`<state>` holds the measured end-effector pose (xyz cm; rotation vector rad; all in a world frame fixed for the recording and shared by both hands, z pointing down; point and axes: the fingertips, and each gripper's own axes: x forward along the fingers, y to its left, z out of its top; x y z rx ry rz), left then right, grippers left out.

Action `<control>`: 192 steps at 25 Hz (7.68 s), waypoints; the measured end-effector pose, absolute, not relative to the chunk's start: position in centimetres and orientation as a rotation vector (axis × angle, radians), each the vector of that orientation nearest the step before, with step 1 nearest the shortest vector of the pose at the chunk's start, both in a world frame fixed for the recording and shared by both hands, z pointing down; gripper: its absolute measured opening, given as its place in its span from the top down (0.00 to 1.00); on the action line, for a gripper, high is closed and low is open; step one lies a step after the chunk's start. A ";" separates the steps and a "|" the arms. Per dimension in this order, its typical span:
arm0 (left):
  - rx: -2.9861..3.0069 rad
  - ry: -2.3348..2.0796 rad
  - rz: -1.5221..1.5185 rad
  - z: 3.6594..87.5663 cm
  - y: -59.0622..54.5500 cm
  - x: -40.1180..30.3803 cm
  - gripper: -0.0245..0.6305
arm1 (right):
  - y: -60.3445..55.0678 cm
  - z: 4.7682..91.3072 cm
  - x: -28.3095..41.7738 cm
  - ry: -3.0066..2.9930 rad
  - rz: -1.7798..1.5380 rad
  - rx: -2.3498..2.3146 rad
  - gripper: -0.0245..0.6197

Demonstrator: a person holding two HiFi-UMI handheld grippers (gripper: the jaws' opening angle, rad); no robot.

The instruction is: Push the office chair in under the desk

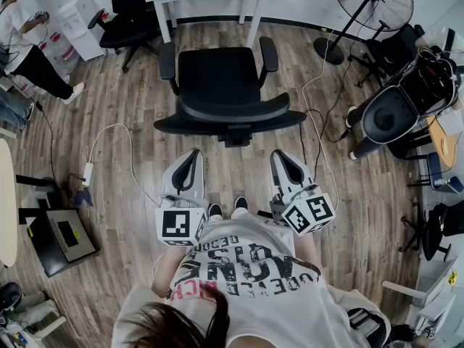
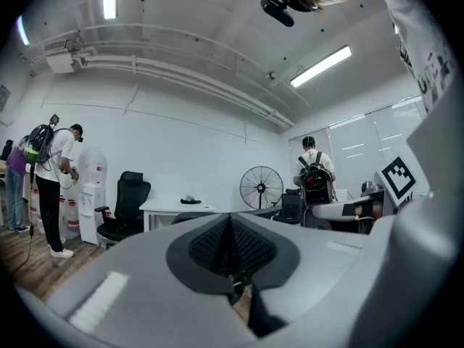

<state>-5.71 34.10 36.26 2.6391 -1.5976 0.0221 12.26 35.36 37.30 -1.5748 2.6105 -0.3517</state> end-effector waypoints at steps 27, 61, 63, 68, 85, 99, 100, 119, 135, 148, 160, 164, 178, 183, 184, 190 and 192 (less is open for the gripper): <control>2.695 -1.526 0.029 37.1 33.5 -6.9 0.94 | 35.6 36.0 11.3 2.446 -0.410 -1.519 0.92; 2.502 -1.843 0.278 41.5 25.4 -6.4 0.94 | 23.5 41.5 19.9 2.708 -0.479 -1.456 0.92; 2.508 -1.828 0.289 41.6 25.0 -6.6 0.94 | 23.3 41.5 19.9 2.707 -0.466 -1.492 0.92; 2.568 -1.736 0.423 42.4 24.2 -6.4 0.94 | 23.6 41.7 19.5 2.735 -0.446 -1.522 0.92; 2.801 -1.218 1.387 49.5 25.3 -5.8 0.67 | 23.8 47.4 18.8 3.477 0.227 -1.574 0.69; 2.737 -1.043 1.869 53.6 23.7 -7.1 0.67 | 23.6 52.2 18.8 3.832 0.723 -1.458 0.66; 2.742 -1.052 1.864 53.7 23.6 -7.1 0.68 | 23.5 52.4 18.8 3.836 0.750 -1.463 0.66; 2.754 -1.026 1.877 54.7 22.7 -7.1 0.68 | 21.9 54.1 17.8 3.905 0.788 -1.389 0.66; 2.770 -1.037 1.885 55.2 20.1 -7.9 0.68 | 19.4 54.5 17.1 3.928 0.701 -1.458 0.66; 2.737 -1.016 1.913 55.3 17.2 -7.7 0.69 | 16.1 54.6 17.4 3.937 0.757 -1.476 0.66; 2.749 -1.023 1.923 55.3 14.5 -8.1 0.69 | 13.5 54.8 17.1 3.927 0.779 -1.510 0.66; 2.747 -1.020 1.926 55.4 13.6 -8.2 0.69 | 12.7 54.8 17.0 3.928 0.780 -1.511 0.66; 2.760 -1.024 1.945 55.5 10.3 -9.0 0.69 | 9.5 54.8 16.2 3.920 0.797 -1.537 0.66; 2.757 -1.024 1.951 55.5 8.8 -9.7 0.69 | 8.1 54.8 15.6 3.918 0.797 -1.552 0.66; 2.757 -1.020 1.951 55.5 8.2 -9.8 0.69 | 7.6 54.8 15.4 3.917 0.798 -1.553 0.66; 2.763 -1.006 1.962 55.1 5.0 -10.7 0.69 | 4.5 54.5 14.5 3.918 0.789 -1.560 0.66; 2.763 -1.011 1.967 55.2 5.3 -10.6 0.69 | 4.9 54.6 14.7 3.911 0.800 -1.562 0.66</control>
